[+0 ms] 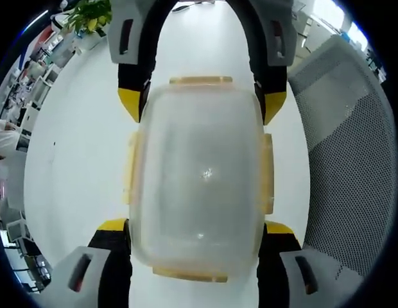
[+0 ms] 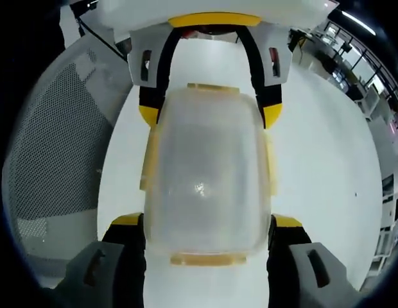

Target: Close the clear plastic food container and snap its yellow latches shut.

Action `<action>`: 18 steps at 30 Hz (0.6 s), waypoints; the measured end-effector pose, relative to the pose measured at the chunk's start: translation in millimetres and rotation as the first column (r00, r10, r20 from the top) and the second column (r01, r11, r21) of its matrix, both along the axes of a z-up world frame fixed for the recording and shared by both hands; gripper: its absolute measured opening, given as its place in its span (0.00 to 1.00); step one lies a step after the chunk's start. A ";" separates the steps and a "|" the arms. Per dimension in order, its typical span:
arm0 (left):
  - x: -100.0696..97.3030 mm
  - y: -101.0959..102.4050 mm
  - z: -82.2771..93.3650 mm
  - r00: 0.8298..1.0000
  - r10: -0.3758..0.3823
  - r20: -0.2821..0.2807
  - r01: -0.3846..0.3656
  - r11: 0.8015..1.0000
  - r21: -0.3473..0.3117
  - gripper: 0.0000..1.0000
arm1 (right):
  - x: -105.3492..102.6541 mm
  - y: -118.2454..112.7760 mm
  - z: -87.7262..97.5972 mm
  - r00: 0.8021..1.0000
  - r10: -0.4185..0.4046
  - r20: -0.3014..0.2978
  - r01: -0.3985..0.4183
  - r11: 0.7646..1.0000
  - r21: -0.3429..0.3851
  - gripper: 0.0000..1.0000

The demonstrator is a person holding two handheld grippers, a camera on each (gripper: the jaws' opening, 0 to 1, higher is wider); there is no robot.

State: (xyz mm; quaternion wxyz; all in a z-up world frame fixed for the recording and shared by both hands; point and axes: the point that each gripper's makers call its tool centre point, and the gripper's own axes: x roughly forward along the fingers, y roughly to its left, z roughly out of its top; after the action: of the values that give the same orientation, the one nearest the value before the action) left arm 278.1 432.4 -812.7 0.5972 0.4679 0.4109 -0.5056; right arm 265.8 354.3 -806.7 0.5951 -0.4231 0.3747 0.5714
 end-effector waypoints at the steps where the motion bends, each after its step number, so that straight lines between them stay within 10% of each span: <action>1: 2.2 1.0 0.1 1.000 0.002 0.000 -0.002 1.000 0.000 0.78 | 2.6 0.7 -0.1 1.000 0.000 0.000 0.000 1.000 0.001 0.75; 18: 30.4 10.9 2.0 1.000 0.004 0.002 -0.004 1.000 -0.019 0.78 | 30.9 10.9 0.8 1.000 0.000 0.003 0.000 1.000 -0.001 0.75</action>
State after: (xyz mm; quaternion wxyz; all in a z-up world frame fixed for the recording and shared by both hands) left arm 308.6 443.3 -810.8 0.6029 0.4620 0.4065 -0.5078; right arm 296.7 365.2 -805.9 0.5954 -0.4242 0.3743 0.5705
